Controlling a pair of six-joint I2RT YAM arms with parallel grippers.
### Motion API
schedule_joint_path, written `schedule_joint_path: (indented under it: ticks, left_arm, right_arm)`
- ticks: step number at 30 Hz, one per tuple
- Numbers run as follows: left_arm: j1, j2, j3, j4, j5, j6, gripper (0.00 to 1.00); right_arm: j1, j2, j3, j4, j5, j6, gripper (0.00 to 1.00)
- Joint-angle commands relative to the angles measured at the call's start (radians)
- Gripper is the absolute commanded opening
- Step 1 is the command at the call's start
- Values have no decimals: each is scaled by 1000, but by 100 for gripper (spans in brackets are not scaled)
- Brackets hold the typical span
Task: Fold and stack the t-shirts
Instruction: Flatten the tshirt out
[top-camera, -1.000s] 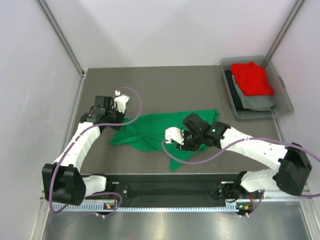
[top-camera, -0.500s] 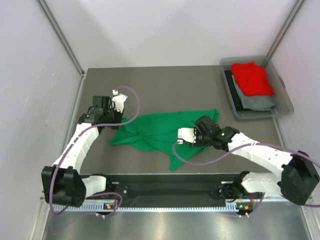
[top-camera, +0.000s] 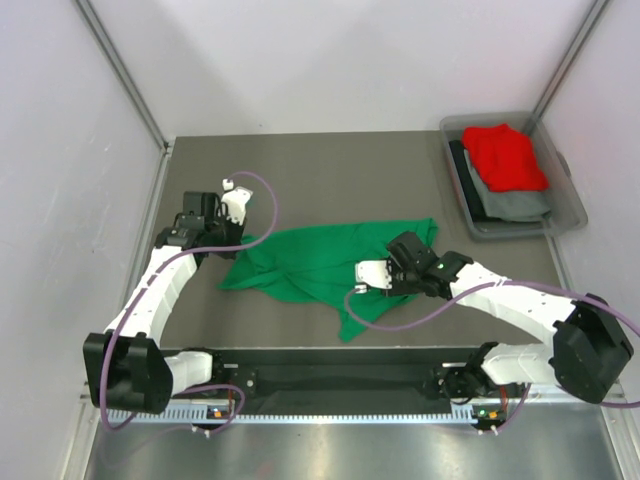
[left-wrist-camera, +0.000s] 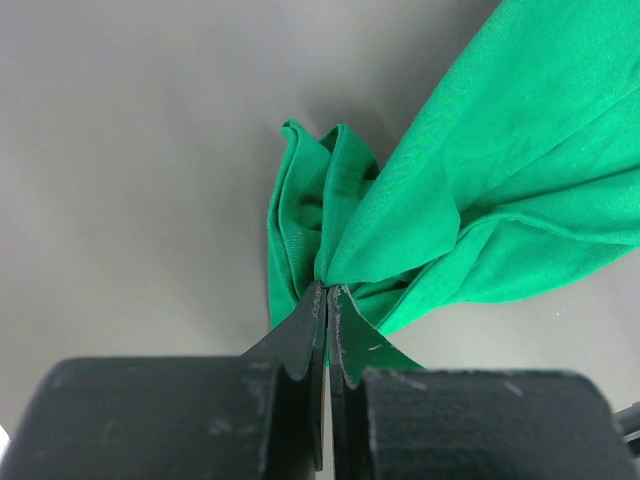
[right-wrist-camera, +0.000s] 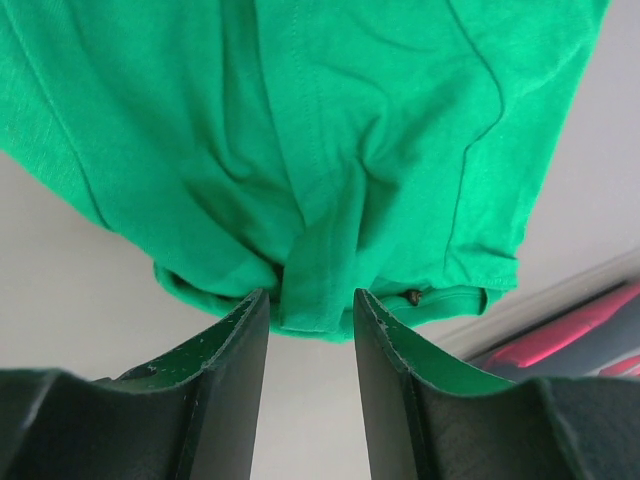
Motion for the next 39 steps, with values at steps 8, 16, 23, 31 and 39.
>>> schedule_joint_path:
  ticks: [8,16,23,31,39]
  left_arm:
    - [17,-29,5,42,26,-16,0]
    - [23,-43,-3,39,29,-18,0]
    - [26,-40,-4,42,33,-19,0]
    - [29,-33,-1,47,39,-18,0]
    - [29,15,57,39,47,-15,7]
  right_arm:
    - [-9,-4,-3,-8,20,-32,40]
    - [-20,75,11,44,43,-22,38]
    - [-35,100,26,66,51,-6,22]
    - [-35,3,121,23,71,20,4]
    - [-41,-80,213,55,110,78,0]
